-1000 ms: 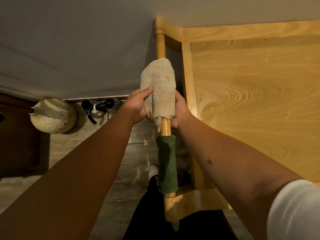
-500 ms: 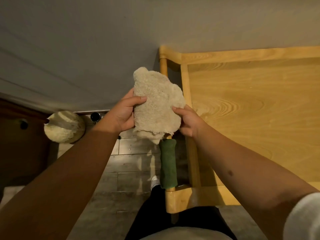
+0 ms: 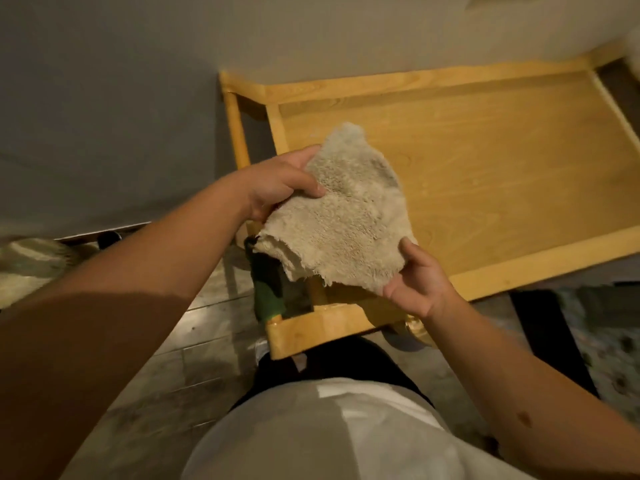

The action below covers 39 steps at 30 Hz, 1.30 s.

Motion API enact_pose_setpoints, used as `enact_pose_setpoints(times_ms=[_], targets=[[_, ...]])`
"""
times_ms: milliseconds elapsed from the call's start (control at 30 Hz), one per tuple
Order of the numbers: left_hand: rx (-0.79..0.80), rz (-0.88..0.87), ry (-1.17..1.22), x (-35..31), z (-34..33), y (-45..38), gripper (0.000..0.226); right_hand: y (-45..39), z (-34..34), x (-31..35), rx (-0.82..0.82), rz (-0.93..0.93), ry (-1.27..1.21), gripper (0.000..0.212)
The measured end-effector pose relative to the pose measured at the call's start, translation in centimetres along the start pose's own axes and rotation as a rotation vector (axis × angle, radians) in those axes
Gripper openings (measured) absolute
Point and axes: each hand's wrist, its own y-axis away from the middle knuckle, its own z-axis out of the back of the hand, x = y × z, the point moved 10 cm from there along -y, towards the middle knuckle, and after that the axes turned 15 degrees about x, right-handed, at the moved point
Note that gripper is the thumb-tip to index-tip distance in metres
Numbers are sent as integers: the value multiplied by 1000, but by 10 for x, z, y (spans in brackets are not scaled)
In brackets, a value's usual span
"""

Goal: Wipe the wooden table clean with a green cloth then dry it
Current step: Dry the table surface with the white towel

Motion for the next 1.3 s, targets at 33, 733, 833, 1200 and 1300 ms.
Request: enact_pose_setpoints(times_ms=[33,733,833,1200,1300], targets=[[12,41,-59,1,-8,-10,80,12,8,-4,0,22,-29,54],[-510,317,-1289,118,-68,-92,88,103,123,10,-706,-199,627,47],[-398,482,-1243,167,-72,-92,100,86,114,60,-693,-134,1008,54],[-306,515,-1322,175,-61,-82,102,27,72,55,-400,-159,1220,32],[-345,511,-1294,177,-61,-80,106,57,96,67,-525,-241,1419,45]])
